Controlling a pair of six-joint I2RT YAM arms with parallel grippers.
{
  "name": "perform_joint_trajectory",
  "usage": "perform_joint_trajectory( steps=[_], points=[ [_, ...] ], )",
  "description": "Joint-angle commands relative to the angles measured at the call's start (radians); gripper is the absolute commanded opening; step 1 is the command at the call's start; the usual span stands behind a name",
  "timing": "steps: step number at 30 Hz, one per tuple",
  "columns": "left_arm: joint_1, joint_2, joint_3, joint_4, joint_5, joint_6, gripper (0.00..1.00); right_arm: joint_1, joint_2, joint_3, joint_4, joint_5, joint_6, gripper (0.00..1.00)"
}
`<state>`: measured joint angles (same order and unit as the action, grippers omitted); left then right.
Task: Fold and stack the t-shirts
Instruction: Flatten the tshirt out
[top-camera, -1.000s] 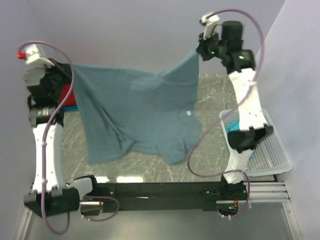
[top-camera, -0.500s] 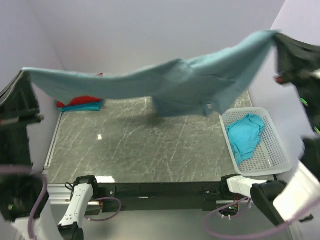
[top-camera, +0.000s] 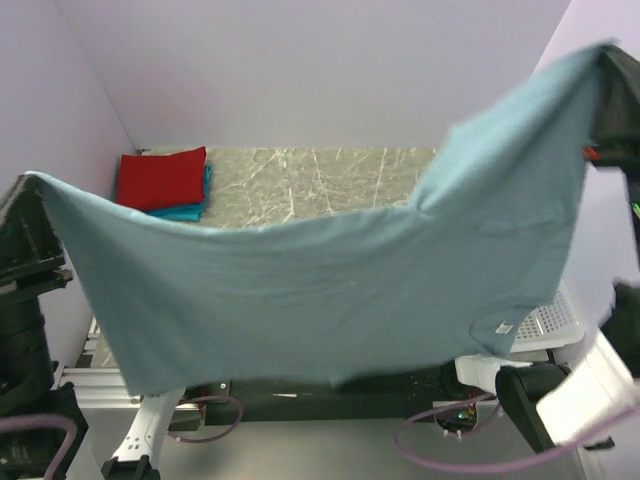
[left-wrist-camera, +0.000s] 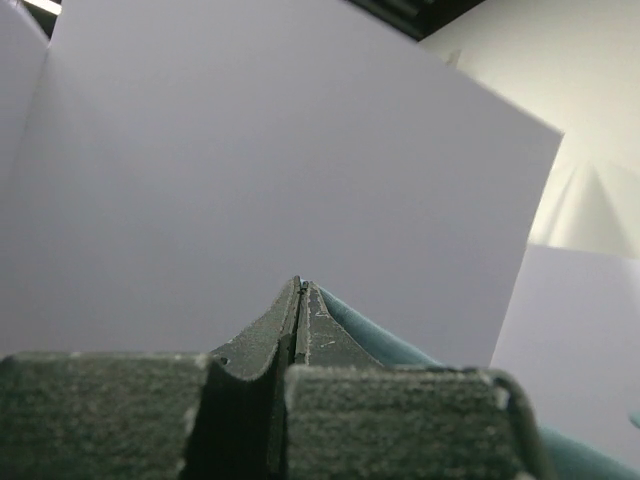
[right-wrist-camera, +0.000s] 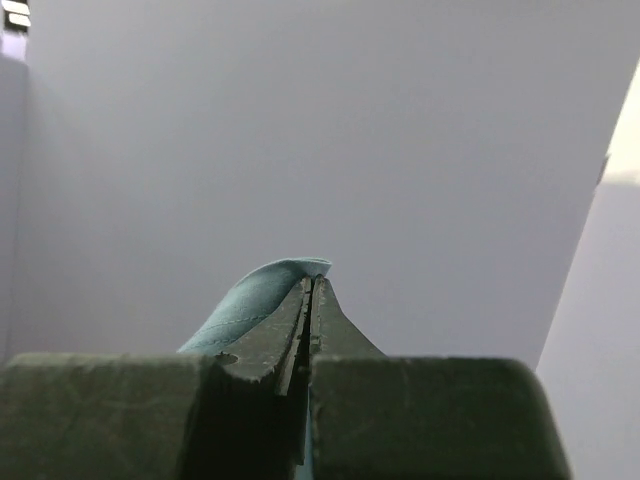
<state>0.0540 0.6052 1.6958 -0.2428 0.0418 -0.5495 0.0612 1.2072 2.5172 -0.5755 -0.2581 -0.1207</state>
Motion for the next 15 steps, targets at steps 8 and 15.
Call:
perform_joint_trajectory(
  steps=[8,15],
  points=[
    [-0.013,-0.068,-0.505,0.017,-0.146,0.079,0.00,-0.014,0.377,-0.143,-0.047,-0.211,0.084,0.00],
    [-0.011,0.011,-0.925,0.137,-0.293,0.030,0.00,0.104,0.734,-0.182,-0.041,-0.218,0.006,0.00]
  ],
)
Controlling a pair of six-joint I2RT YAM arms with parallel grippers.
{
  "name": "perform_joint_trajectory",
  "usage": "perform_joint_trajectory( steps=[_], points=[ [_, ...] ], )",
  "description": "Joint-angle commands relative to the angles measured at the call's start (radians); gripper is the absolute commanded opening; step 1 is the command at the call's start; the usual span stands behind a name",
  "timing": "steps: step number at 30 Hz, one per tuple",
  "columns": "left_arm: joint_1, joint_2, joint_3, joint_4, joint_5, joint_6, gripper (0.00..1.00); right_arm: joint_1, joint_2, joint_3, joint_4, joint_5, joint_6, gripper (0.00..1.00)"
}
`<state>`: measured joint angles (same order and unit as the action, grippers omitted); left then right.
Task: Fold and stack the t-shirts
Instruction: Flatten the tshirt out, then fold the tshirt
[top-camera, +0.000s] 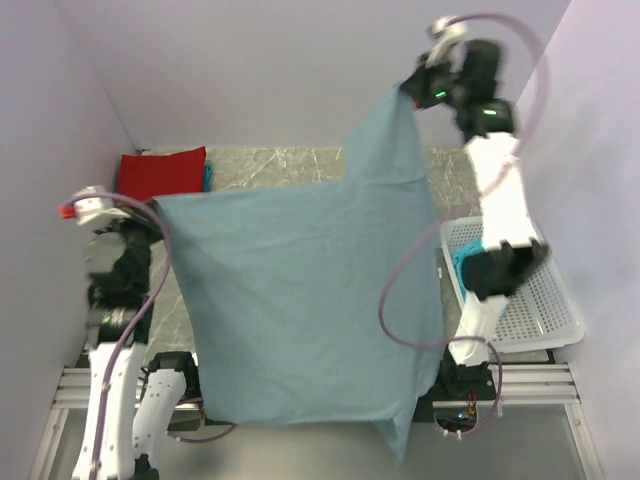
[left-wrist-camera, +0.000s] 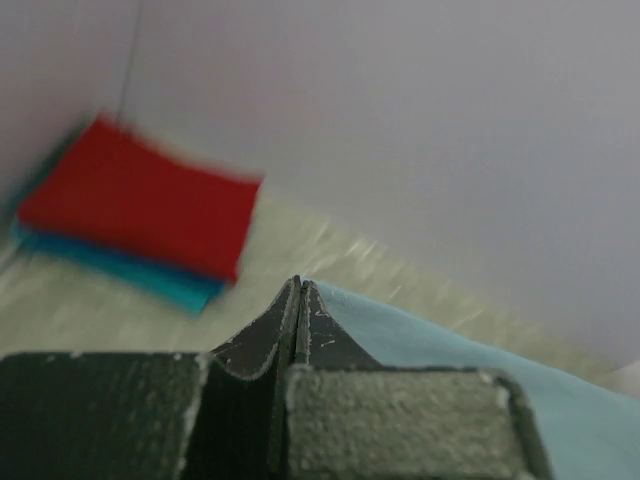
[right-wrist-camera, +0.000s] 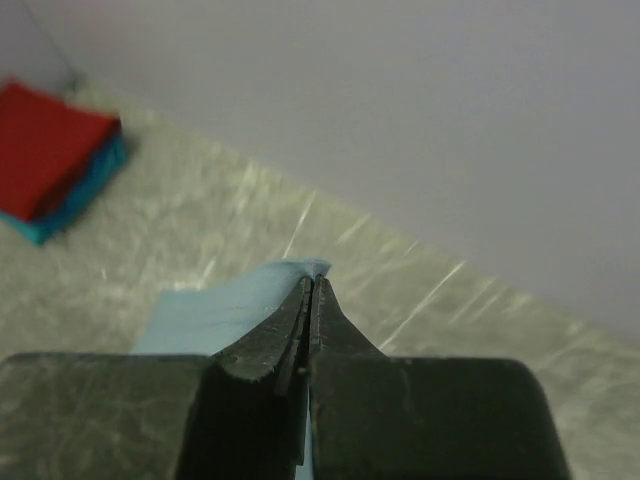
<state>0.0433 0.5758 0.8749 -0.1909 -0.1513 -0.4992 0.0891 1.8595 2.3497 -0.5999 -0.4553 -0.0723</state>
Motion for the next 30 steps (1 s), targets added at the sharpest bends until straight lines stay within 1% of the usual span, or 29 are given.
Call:
perform_joint_trajectory(
  steps=[1,2,3,4,5,6,7,8,9,11,13,17,21,24,30],
  points=[
    [0.001,0.067,-0.141,0.122,-0.119,-0.030,0.00,0.093,0.160,-0.020,-0.006,-0.008,-0.056,0.00],
    [0.012,0.096,-0.198,0.139,-0.131,-0.056,0.00,0.125,0.200,-0.021,0.012,0.001,-0.075,0.00],
    [0.024,0.167,-0.221,0.166,-0.136,-0.062,0.00,0.136,0.242,-0.004,0.023,0.026,-0.078,0.00],
    [0.044,0.209,-0.234,0.183,-0.125,-0.096,0.00,0.150,0.329,0.015,0.032,0.035,-0.087,0.00],
    [0.081,0.252,-0.241,0.217,-0.075,-0.114,0.00,0.161,0.375,0.042,0.035,0.041,-0.090,0.00],
    [0.174,0.345,-0.237,0.228,0.012,-0.128,0.00,0.179,0.418,0.098,0.040,0.058,-0.095,0.00],
    [0.206,0.398,-0.226,0.232,0.016,-0.140,0.00,0.192,0.490,0.121,0.046,0.073,-0.101,0.00],
    [0.237,0.447,-0.188,0.232,0.022,-0.136,0.00,0.199,0.518,0.137,0.055,0.084,-0.106,0.00],
    [0.281,0.537,-0.166,0.234,0.028,-0.130,0.00,0.204,0.538,0.140,0.090,0.092,-0.104,0.00],
    [0.317,0.608,-0.114,0.258,0.065,-0.121,0.00,0.215,0.557,0.114,0.165,0.118,-0.093,0.00],
    [0.320,0.686,-0.088,0.278,0.065,-0.104,0.00,0.216,0.563,0.080,0.201,0.142,-0.081,0.00],
    [0.322,0.812,-0.015,0.309,0.090,-0.079,0.00,0.215,0.593,0.115,0.213,0.184,-0.066,0.00],
    [0.325,0.953,0.059,0.331,0.168,-0.047,0.00,0.204,0.570,0.120,0.249,0.244,-0.061,0.00],
    [0.326,0.998,0.104,0.341,0.183,-0.032,0.00,0.178,0.564,0.158,0.261,0.242,-0.046,0.00],
    [0.339,1.027,0.145,0.353,0.225,-0.003,0.00,0.155,0.540,0.142,0.281,0.201,-0.041,0.00]
  ],
)
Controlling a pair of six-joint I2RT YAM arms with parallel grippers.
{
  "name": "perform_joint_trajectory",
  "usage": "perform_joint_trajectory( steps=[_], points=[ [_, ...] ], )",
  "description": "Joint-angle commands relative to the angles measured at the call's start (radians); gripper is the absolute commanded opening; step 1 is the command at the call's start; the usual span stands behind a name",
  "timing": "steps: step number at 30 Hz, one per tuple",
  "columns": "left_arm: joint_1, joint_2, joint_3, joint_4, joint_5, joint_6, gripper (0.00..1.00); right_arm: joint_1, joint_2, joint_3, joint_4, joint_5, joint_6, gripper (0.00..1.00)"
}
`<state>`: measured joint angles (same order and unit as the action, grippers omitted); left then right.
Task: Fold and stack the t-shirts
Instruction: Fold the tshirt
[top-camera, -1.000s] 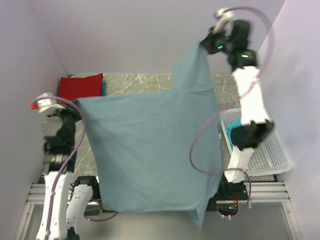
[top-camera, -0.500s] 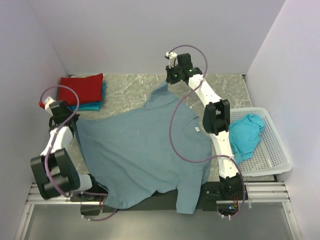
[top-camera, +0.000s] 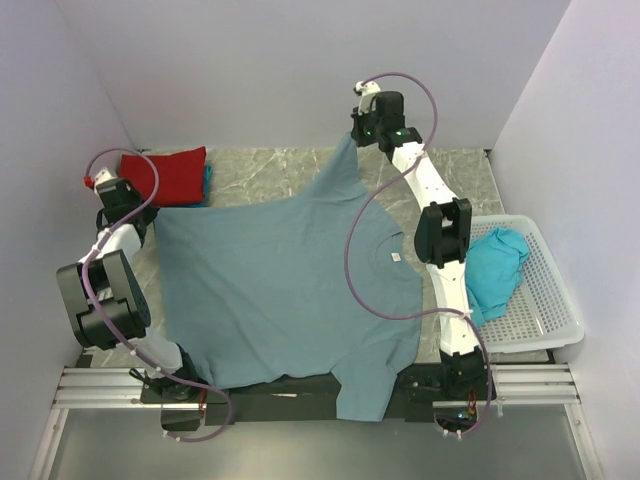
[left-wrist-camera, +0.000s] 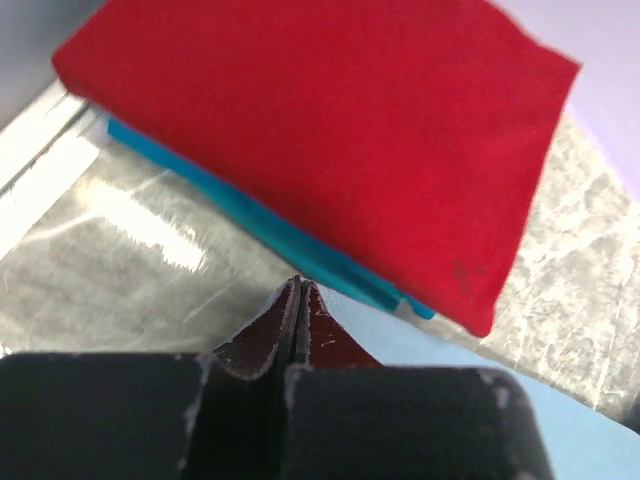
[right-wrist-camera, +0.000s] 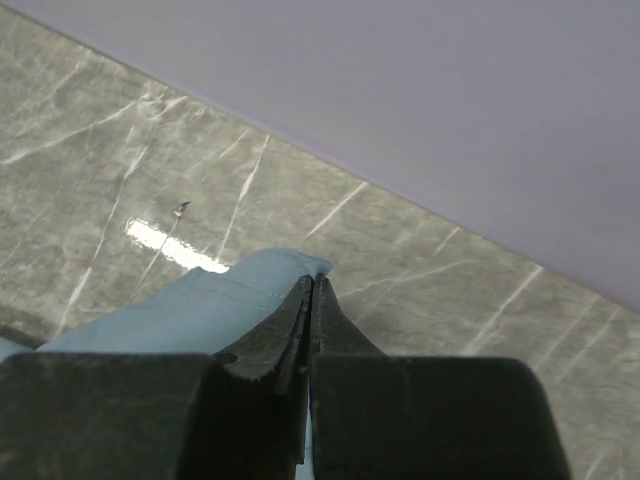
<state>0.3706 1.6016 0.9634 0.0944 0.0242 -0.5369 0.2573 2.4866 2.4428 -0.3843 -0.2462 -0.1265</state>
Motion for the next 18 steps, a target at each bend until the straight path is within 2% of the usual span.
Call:
perform_joint_trajectory(
  steps=[1,8,13,18],
  points=[
    [0.010,0.009,0.069,0.067,0.054,0.049,0.00,-0.012,-0.089,0.050,0.065,-0.011,0.018,0.00],
    [0.013,0.081,0.162,0.034,0.144,0.081,0.00,-0.015,-0.107,0.084,0.074,-0.016,0.031,0.00],
    [0.013,0.083,0.138,0.044,0.154,0.089,0.00,-0.020,-0.135,0.087,0.070,-0.047,0.068,0.00],
    [0.016,0.060,0.101,0.059,0.146,0.095,0.00,-0.021,-0.201,0.013,0.053,-0.096,0.079,0.00]
  ],
)
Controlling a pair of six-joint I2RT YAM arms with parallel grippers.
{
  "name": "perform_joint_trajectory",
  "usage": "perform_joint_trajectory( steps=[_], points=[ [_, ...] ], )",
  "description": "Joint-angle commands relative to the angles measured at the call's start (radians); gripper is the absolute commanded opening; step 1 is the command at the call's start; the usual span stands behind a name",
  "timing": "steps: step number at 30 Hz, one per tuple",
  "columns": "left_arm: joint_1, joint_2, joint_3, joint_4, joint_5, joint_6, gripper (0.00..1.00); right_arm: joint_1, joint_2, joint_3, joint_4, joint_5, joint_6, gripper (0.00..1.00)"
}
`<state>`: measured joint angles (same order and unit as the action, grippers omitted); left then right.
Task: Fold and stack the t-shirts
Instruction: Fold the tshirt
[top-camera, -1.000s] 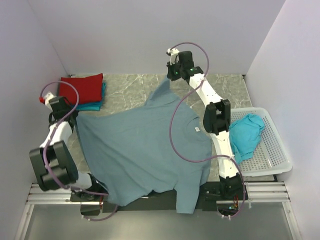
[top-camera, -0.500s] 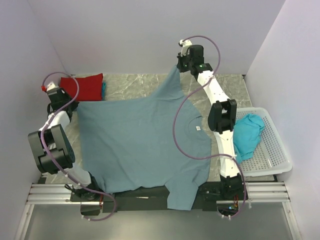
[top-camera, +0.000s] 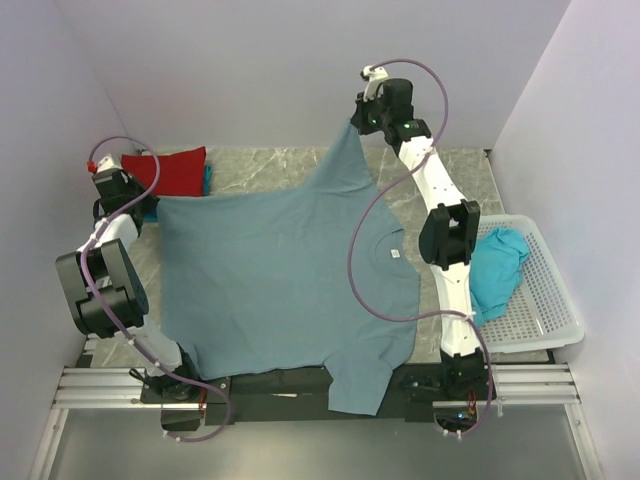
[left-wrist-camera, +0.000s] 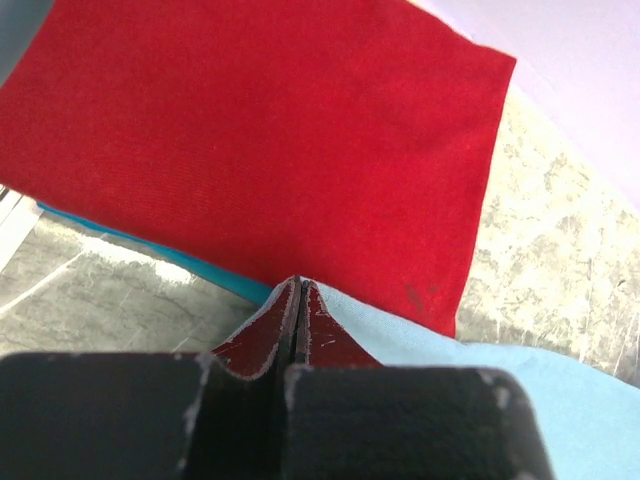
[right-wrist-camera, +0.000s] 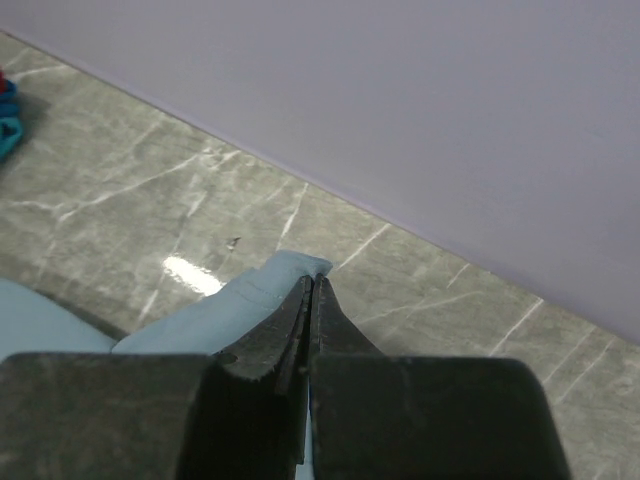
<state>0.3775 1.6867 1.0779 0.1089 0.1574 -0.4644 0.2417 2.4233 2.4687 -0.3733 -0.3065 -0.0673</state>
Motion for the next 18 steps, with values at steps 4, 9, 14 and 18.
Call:
perform_joint_trajectory(
  steps=[4,9,14,18],
  points=[
    [0.015,-0.045,-0.029,0.061,0.014,0.024,0.00,-0.019,-0.213,-0.100,0.039,-0.081,0.023,0.00],
    [0.018,-0.067,-0.062,0.109,0.024,0.032,0.00,-0.044,-0.338,-0.272,0.039,-0.156,0.002,0.00],
    [0.021,-0.103,-0.122,0.167,0.041,0.027,0.00,-0.048,-0.481,-0.501,0.051,-0.215,-0.031,0.00],
    [0.023,-0.148,-0.179,0.216,0.033,0.030,0.00,-0.048,-0.573,-0.660,0.092,-0.247,-0.034,0.00]
  ],
)
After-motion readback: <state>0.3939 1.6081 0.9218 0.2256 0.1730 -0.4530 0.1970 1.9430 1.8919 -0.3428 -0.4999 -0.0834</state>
